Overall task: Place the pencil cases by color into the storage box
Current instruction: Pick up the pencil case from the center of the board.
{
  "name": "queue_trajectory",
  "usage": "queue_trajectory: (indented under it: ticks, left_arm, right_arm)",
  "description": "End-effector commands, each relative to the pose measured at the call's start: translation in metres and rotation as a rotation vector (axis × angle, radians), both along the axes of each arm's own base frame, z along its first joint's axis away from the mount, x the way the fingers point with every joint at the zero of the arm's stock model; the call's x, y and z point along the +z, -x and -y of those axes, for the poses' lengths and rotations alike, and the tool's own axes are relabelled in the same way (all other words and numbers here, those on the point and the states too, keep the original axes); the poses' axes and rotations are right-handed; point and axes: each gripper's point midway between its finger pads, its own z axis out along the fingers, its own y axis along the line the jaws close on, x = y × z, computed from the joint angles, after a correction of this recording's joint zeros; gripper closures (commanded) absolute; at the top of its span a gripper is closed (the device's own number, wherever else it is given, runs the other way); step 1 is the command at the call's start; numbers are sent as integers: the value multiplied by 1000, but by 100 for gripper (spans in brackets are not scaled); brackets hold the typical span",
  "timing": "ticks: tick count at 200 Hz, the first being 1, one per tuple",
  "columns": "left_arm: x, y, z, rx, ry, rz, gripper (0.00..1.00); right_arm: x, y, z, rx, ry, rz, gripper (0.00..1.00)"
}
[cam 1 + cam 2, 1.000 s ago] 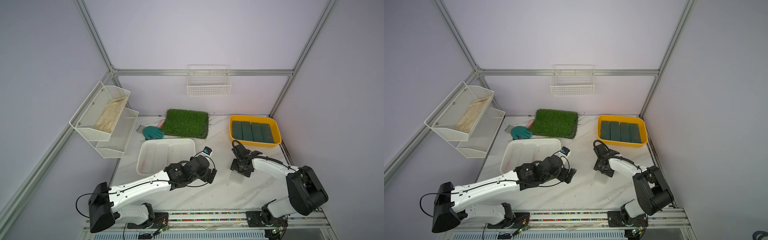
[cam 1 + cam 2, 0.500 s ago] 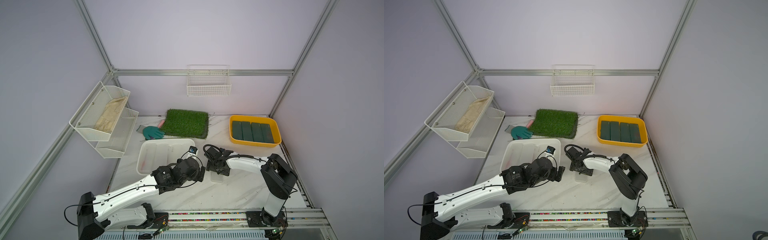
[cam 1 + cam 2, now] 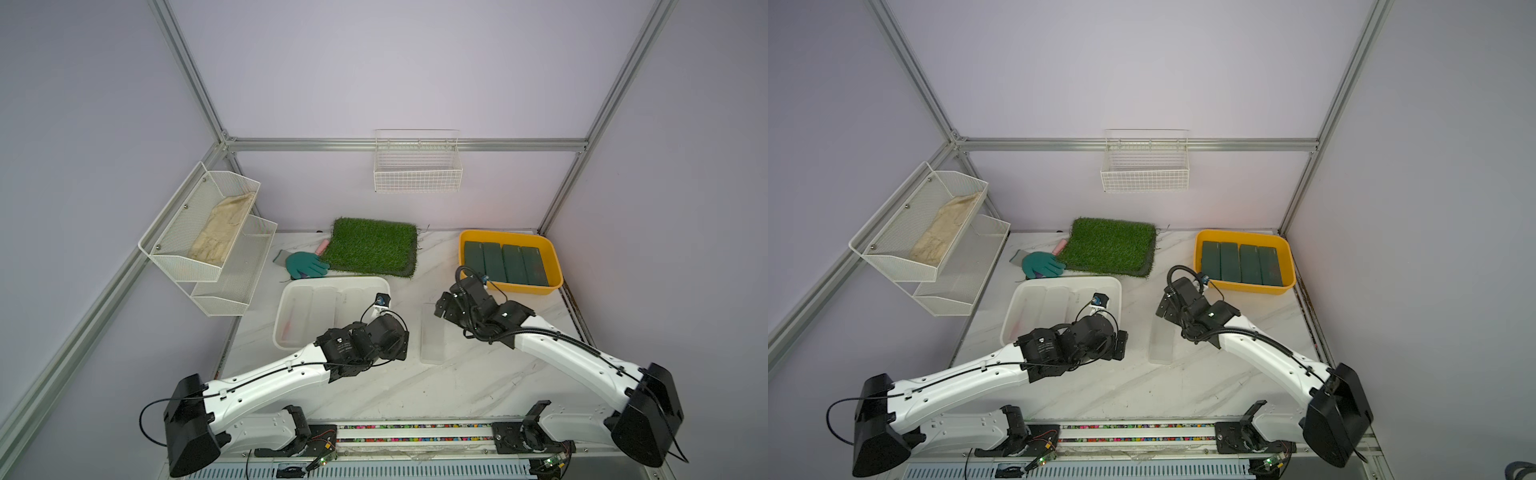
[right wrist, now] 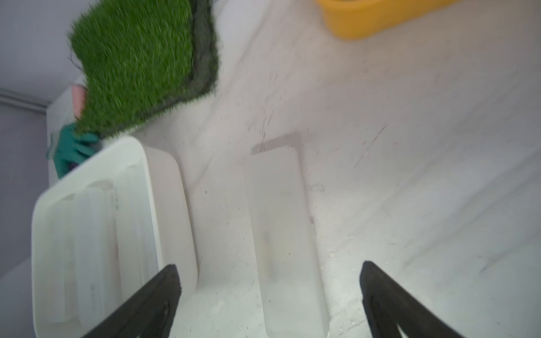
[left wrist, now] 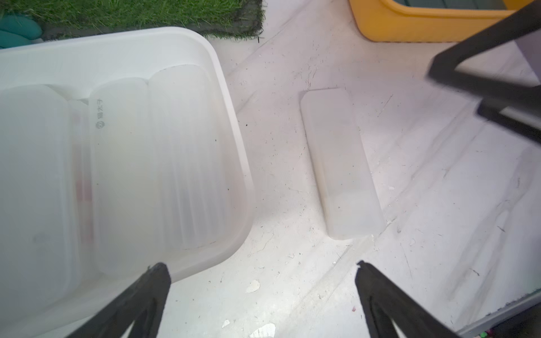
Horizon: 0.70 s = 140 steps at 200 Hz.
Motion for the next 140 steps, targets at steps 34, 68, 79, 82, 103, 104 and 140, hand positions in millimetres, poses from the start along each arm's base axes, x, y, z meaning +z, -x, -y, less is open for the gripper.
queue_trajectory:
  ticks: [34, 68, 79, 82, 103, 104, 140]
  left_arm:
    - [-37, -24, 87, -9, 6, -168, 0]
    - [-66, -31, 130, 17, -22, -234, 0]
    - [-78, -34, 139, 36, -28, -256, 0]
    - [-80, -35, 141, 41, -30, -260, 0]
    - [-91, -41, 150, 70, -47, -272, 0]
    - [-91, -41, 150, 72, -48, -272, 0]
    - [-100, -49, 153, 122, -80, -276, 0]
  right_arm:
    - [69, 8, 76, -83, 112, 224, 3]
    - [97, 15, 93, -100, 165, 321, 3]
    - [103, 16, 96, -97, 179, 345, 3]
    - [105, 16, 96, -93, 182, 353, 3]
    - [116, 15, 93, -57, 190, 410, 3]
    - [116, 15, 93, -55, 191, 412, 3]
    - [129, 12, 68, 109, 184, 497, 3]
